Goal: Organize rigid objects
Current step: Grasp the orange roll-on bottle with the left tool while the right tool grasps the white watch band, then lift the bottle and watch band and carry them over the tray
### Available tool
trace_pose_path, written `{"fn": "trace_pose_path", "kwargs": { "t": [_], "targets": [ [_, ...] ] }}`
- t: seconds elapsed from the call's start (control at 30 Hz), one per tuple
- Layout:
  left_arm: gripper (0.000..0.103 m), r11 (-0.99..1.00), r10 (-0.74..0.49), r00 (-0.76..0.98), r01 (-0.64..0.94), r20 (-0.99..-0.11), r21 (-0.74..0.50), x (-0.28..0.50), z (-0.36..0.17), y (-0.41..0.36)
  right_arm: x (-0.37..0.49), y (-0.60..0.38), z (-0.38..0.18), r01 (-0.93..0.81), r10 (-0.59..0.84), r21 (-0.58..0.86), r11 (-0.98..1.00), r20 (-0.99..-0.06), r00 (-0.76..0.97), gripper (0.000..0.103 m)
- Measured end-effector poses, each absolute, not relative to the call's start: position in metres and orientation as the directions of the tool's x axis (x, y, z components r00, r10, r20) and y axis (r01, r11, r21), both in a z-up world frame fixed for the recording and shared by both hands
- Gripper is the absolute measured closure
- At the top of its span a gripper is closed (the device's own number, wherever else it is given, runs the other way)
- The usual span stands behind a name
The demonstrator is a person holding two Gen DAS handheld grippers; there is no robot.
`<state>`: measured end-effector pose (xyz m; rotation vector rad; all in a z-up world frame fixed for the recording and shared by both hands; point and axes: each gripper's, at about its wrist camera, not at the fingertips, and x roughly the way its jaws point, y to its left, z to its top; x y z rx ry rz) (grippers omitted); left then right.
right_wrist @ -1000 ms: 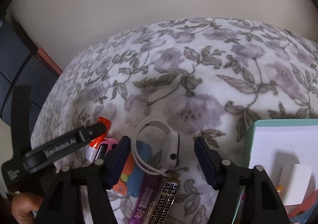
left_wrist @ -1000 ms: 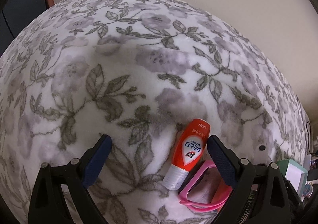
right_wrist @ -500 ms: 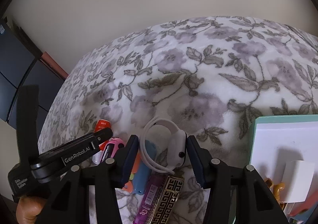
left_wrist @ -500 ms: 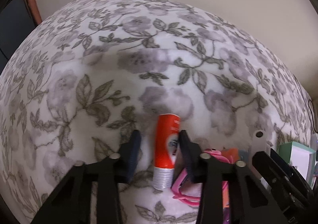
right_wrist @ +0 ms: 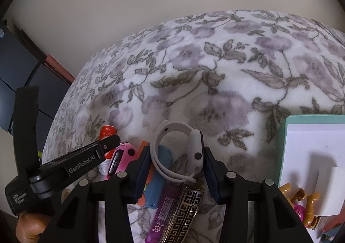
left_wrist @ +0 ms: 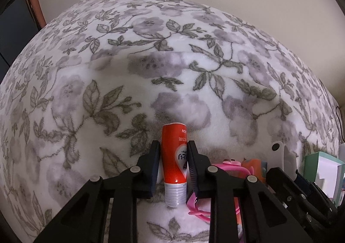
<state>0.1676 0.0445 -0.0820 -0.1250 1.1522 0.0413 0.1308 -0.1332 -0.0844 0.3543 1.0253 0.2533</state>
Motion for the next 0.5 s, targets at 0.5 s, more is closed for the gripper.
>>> {"fn": "trace_pose_path", "kwargs": {
  "t": [0.5],
  "targets": [
    [0.080,0.992,-0.031,0.415,-0.102,-0.909,-0.081,0.164,-0.069,0.049,0.126,-0.140,-0.075,-0.030,0.366,0.411,0.911,-0.774,0.516,0.054]
  ]
}}
